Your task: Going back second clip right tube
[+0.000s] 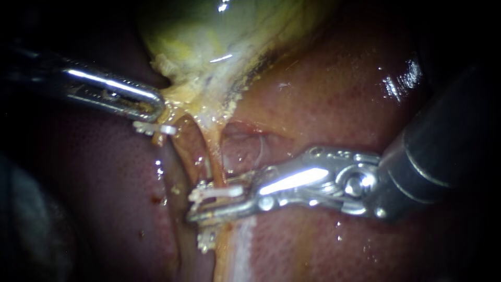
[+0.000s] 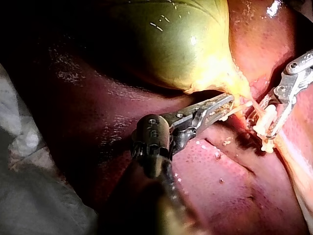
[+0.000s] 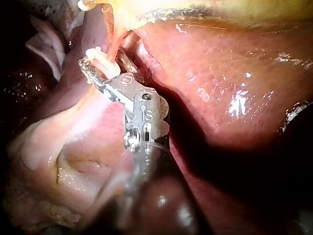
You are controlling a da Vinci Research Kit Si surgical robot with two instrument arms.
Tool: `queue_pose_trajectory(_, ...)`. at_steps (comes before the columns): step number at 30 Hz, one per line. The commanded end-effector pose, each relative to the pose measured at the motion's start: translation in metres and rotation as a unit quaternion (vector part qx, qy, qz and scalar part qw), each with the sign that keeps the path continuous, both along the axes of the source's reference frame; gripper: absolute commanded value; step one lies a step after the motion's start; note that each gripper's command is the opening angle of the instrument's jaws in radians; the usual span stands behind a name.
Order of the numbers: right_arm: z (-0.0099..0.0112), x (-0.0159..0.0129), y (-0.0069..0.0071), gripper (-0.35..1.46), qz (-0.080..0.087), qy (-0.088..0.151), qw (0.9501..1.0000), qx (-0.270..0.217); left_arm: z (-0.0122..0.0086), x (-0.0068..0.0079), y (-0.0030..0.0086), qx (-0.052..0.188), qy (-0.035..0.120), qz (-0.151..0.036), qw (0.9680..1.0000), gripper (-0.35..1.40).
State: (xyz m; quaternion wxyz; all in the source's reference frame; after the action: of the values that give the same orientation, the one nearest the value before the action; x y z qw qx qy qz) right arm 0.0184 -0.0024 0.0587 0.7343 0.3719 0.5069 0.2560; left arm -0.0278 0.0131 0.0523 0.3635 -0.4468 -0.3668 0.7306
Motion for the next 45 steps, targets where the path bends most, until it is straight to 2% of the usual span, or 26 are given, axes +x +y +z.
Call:
queue_pose_trajectory(1, 0.0000, -0.0002, 0.0001, 0.49, 0.003, 0.000, 0.9999, -0.011, 0.0000, 0.0000, 0.0000, 0.000, 0.000, 0.000, 1.0000, -0.35)
queue_pose_trajectory(3, 0.0000, -0.0006, 0.0003, 0.49, 0.008, 0.001, 0.9996, -0.026, 0.0000, 0.0000, 0.0000, 0.000, 0.000, 0.000, 1.0000, -0.35)
queue_pose_trajectory(10, -0.0001, -0.0027, 0.0006, 0.50, 0.000, 0.018, 0.9969, -0.076, 0.0001, 0.0001, 0.0000, 0.000, 0.000, 0.000, 1.0000, -0.35)
queue_pose_trajectory(17, -0.0021, -0.0065, 0.0019, 0.50, -0.004, 0.026, 0.9883, -0.150, 0.0001, 0.0002, 0.0000, 0.000, 0.000, 0.001, 1.0000, -0.35)
queue_pose_trajectory(20, -0.0028, -0.0081, 0.0025, 0.50, -0.014, 0.017, 0.9848, -0.173, 0.0001, 0.0002, 0.0000, 0.000, 0.000, 0.001, 1.0000, -0.35)
queue_pose_trajectory(24, -0.0035, -0.0102, 0.0031, 0.50, -0.038, 0.003, 0.9780, -0.205, 0.0001, 0.0002, 0.0000, 0.000, -0.001, 0.001, 1.0000, -0.35)
queue_pose_trajectory(28, -0.0035, -0.0117, 0.0032, 0.50, -0.049, -0.002, 0.9748, -0.218, 0.0001, 0.0002, 0.0001, 0.000, -0.001, 0.001, 1.0000, -0.35)
queue_pose_trajectory(38, -0.0039, -0.0142, 0.0032, 0.50, -0.053, 0.004, 0.9727, -0.226, 0.0010, 0.0000, 0.0003, -0.001, 0.000, 0.000, 1.0000, -0.35)
queue_pose_trajectory(41, -0.0041, -0.0144, 0.0034, 0.50, -0.052, 0.004, 0.9730, -0.225, 0.0016, -0.0006, 0.0004, -0.003, 0.003, 0.000, 1.0000, -0.35)
queue_pose_trajectory(45, -0.0043, -0.0145, 0.0035, 0.50, -0.051, 0.003, 0.9730, -0.225, 0.0031, -0.0021, -0.0001, -0.006, 0.008, -0.002, 0.9999, -0.35)
